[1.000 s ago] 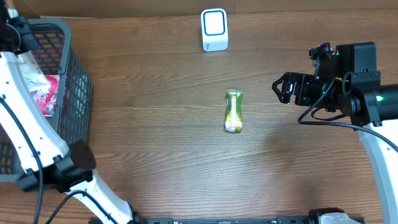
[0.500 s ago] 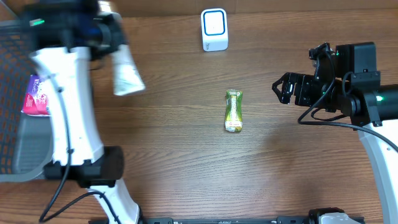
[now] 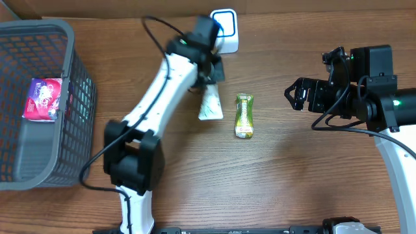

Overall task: Scan the item barcode
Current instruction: 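Place the white-gold tube left of the snack pack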

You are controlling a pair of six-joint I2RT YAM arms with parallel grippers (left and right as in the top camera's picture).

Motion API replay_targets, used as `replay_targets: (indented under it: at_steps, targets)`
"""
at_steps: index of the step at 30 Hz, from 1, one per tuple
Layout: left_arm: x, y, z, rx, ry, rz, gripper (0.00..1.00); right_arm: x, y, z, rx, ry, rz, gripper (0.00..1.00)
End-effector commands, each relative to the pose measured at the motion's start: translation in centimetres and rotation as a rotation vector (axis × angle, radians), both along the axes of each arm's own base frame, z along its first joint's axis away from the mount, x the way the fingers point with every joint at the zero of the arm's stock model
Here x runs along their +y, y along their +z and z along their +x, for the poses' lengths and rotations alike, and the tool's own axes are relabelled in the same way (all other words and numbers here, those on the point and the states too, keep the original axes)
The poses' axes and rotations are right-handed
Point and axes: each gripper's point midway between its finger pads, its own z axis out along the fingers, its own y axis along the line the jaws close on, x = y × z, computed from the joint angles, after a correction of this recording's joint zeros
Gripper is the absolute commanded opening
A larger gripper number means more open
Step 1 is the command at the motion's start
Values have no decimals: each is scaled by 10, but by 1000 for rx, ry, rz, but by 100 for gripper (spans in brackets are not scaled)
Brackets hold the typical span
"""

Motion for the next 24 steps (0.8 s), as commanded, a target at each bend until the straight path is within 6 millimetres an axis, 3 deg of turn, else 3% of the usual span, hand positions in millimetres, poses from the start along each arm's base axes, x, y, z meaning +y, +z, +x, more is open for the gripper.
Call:
replay_targets:
  at_steps: [1,5,12,13,15,18,21,24]
  targets:
    - [-12,-24,-7,14,-3,14,4,0,6,3,-21,-1,-4,100]
    - [-22,-44,-15,53,-28,27,4,0,6,3,-20,-2,-5,100]
    - [-35,-44,-21,83,-53,-33,5,0,6,3,-21,-2,-6,100]
    - [-36,-44,-22,88,-56,-42,9,0,6,3,-22,-2,-6,100]
    - [-43,-43,-25,106,-70,-79,40,0,6,4,-23,-2,-5,100]
    - [-45,-41,-25,115,-85,-112,46,0,6,4,-23,-2,-5,100]
    - [-32,-22,-17,107,-83,-120,45,0,6,4,-24,-2,-5,100]
    - [-5,21,1,61,-60,-124,41,0,6,4,-23,-2,-5,100]
